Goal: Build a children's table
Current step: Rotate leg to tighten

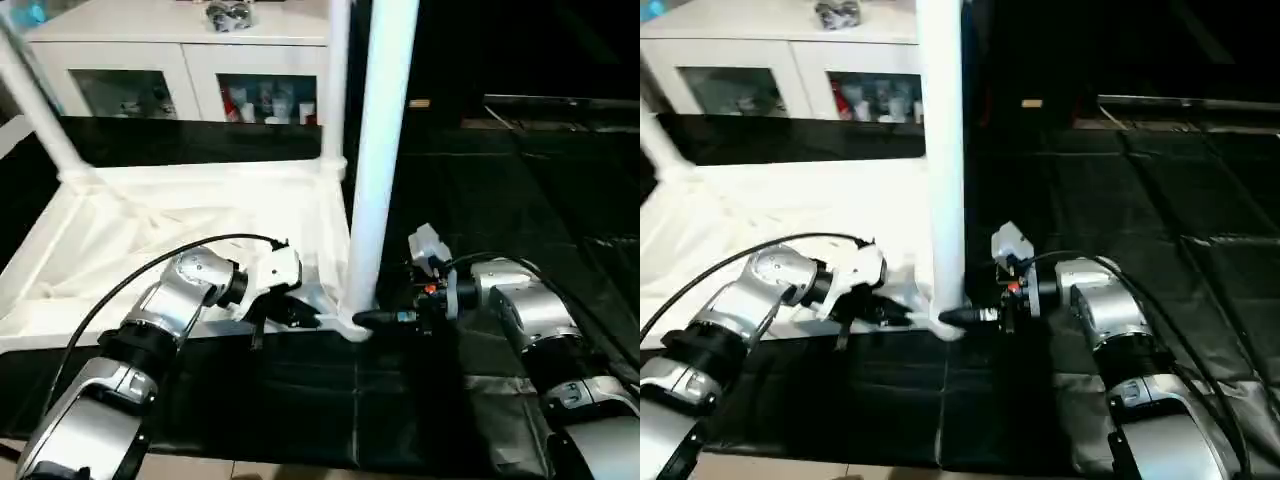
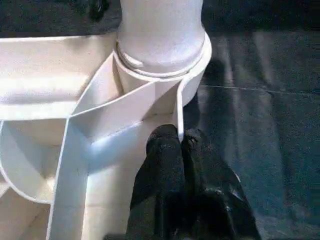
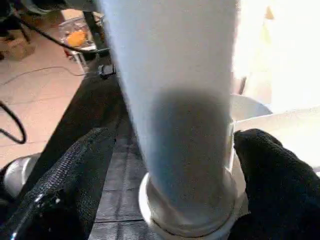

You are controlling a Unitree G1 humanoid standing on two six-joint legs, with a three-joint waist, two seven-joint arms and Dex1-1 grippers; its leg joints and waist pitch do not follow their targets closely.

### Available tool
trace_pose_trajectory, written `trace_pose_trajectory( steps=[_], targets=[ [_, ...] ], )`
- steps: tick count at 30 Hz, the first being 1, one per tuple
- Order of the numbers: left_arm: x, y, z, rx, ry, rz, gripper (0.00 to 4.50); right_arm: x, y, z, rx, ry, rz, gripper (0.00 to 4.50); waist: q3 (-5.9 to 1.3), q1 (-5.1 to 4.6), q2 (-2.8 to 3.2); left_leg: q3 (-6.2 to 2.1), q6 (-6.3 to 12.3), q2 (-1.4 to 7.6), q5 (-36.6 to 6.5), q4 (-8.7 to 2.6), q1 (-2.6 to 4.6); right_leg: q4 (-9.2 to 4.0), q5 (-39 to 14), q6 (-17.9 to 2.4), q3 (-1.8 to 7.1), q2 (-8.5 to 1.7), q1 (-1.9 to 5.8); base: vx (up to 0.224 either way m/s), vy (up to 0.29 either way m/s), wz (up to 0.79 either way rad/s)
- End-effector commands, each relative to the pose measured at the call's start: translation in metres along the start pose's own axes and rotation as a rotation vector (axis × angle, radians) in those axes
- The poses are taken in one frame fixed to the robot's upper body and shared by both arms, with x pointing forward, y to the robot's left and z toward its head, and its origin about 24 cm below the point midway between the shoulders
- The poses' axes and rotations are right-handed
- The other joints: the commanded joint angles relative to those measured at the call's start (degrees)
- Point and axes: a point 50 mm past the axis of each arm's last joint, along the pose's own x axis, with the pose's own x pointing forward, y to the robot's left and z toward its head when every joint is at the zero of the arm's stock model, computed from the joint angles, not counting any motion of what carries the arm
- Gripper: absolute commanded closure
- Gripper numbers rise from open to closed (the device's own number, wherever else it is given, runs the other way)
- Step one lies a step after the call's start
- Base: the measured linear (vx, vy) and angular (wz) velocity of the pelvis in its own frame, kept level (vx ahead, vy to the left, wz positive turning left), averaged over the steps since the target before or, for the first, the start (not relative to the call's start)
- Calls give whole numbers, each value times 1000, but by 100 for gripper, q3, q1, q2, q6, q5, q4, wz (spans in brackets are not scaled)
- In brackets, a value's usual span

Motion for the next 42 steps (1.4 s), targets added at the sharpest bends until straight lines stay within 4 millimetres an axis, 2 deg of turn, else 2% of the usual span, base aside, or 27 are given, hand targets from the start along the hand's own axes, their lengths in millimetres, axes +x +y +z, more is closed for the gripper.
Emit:
trace_pose_trajectory(
  steps=[1,4,5,7,13,16,17,19,21,22,24,25,26,28,29,31,33,34,35,37,42],
  targets=[
    [5,-3,11,72,-9,-71,450,2,-1,6,-14,1,31,78,-385,-26,-51,139,422,-5,-966,-360,-18,-297,-967,-1585,163,-187,384,0,0,0],
    [7,-4,12,77,-8,-76,450,4,0,7,-4,-7,62,119,-386,-24,-38,131,432,-3,-963,-359,-20,-289,-960,-1565,164,-186,387,0,0,0],
    [7,-5,12,77,-8,-76,450,4,0,7,-5,-6,64,119,-383,-17,-62,133,436,-4,-963,-358,-24,-286,-988,-1556,165,-190,388,0,0,0],
    [6,-5,11,78,-5,-76,450,6,0,7,-3,-4,70,132,-381,-21,-74,132,427,-4,-950,-362,-27,-294,-1048,-1528,164,-191,387,0,0,0],
    [5,-7,8,74,15,-83,450,8,1,7,8,-7,97,200,-387,-21,-62,131,425,-8,-878,-354,-32,-286,-1009,-1521,165,-192,389,0,0,0],
    [5,-7,7,73,17,-84,450,9,1,7,9,-8,101,213,-388,-18,-60,130,425,-7,-875,-354,-28,-284,-1007,-1520,164,-195,390,0,0,0],
    [5,-7,7,71,21,-81,450,9,2,6,12,-10,106,221,-377,-21,-38,130,404,-7,-957,-361,-25,-299,-1100,-1507,161,-189,384,0,0,0],
    [5,-6,7,68,26,-76,450,10,3,5,15,-11,108,232,-383,-21,-47,128,379,-9,-983,-359,-23,-299,-1124,-1494,164,-192,392,0,0,0],
    [5,-5,6,62,33,-66,450,11,3,4,21,-22,98,234,-382,-22,-6,124,361,-8,-1009,-362,-17,-300,-1114,-1500,163,-190,386,0,0,0],
    [6,-5,6,55,35,-61,450,11,3,4,23,-29,88,236,-379,-27,-18,128,361,-10,-1026,-362,-17,-308,-1111,-1496,163,-185,388,0,0,0],
    [6,-3,5,28,38,-45,450,14,2,3,33,-31,42,239,-372,-27,-17,125,333,-13,-1038,-371,-18,-309,-1137,-1467,164,-180,393,0,0,0],
    [7,-2,5,11,34,-29,450,16,1,1,38,-14,7,239,-367,-31,35,118,286,-15,-1101,-377,-13,-312,-1230,-1450,164,-185,388,0,0,0],
    [10,1,6,-19,15,7,450,21,0,0,37,-9,-52,240,-348,-65,12,126,238,-18,-1204,-387,-18,-341,-1352,-1400,165,-177,389,0,0,0],
    [16,7,10,-73,-22,75,450,31,-5,-1,46,-27,-188,242,-339,-71,17,119,167,-37,-1272,-396,-5,-364,-1570,-1312,167,-180,387,0,0,0],
    [18,8,12,-89,-32,95,450,35,-7,0,51,-37,-230,245,-324,-106,5,106,71,-60,-1448,-414,1,-411,-2131,-1107,157,-187,386,0,0,0],
    [26,13,15,-117,-40,155,450,43,-11,2,74,-53,-320,247,-312,-163,25,84,14,-65,-1530,-435,4,-442,-2378,-974,153,-185,372,0,0,0],
    [35,19,19,-149,-50,222,450,53,-17,4,105,-60,-427,248,-314,-223,13,71,-7,-83,-1555,-438,-14,-454,-2425,-921,151,-183,393,0,0,0],
    [41,23,24,-178,-62,268,450,60,-19,5,120,-61,-487,249,-313,-258,22,70,-29,-94,-1542,-437,-12,-457,-2423,-893,147,-173,384,0,0,0],
    [43,24,25,-188,-67,282,450,63,-19,6,122,-63,-501,250,-317,-297,5,73,-29,-113,-1542,-428,-7,-469,-2454,-877,140,-164,377,0,0,0],
    [48,29,30,-215,-75,349,450,71,-21,8,130,-69,-556,251,-322,-339,-1,80,34,-118,-1514,-415,-16,-479,-2413,-896,144,-161,375,0,0,0],
    [52,37,37,-250,-84,454,450,88,-22,14,148,-94,-647,252,-345,-352,-15,87,140,-114,-1317,-407,-33,-448,-1969,-1030,148,-156,388,0,0,0]
  ],
)
